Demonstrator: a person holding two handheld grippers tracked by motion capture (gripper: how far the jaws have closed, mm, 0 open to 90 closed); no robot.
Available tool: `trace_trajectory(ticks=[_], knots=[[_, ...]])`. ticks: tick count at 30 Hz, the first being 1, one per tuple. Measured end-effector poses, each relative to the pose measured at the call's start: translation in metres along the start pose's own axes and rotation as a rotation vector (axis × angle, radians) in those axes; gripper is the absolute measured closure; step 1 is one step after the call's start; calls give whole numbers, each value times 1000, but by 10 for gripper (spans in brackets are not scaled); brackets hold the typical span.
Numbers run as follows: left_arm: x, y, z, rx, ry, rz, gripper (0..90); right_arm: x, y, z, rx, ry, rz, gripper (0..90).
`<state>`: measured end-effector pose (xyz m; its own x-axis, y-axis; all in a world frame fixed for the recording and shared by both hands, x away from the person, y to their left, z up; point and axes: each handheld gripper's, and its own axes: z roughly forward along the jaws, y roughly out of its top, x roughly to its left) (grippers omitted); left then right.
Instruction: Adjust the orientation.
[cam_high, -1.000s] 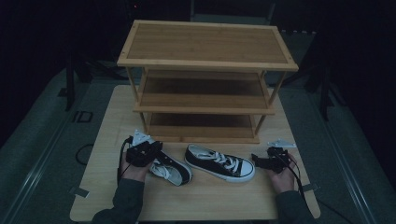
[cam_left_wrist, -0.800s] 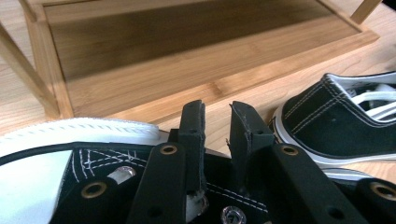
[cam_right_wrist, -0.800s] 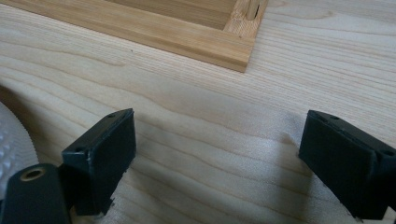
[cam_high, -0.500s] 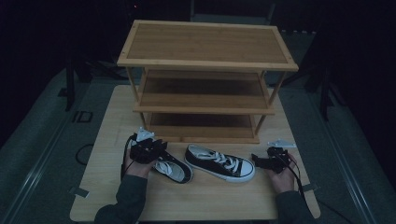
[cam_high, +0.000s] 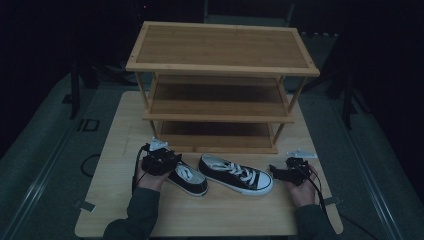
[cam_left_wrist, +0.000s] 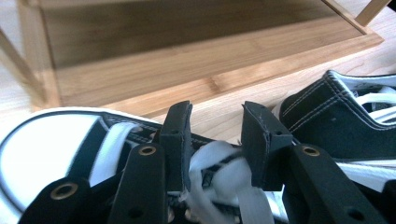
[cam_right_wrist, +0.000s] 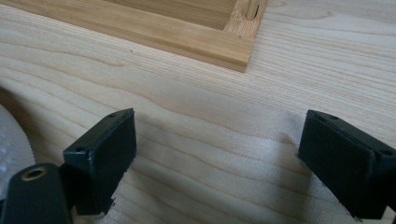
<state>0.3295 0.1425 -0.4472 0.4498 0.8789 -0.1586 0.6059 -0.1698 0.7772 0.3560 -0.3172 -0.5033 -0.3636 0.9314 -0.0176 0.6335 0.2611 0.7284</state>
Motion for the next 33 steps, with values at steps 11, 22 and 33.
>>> trace_trajectory(ticks=[11, 22, 33], knots=[[-25, -18, -36, -64, 105, -13, 413, 0, 0, 0, -1, -1, 1, 113], [-27, -34, -25, 19, 49, -120, 565, 0, 0, 0, -1, -1, 1, 113], [-16, -43, -50, 44, 20, -108, 861, 0, 0, 0, -1, -1, 2, 113]])
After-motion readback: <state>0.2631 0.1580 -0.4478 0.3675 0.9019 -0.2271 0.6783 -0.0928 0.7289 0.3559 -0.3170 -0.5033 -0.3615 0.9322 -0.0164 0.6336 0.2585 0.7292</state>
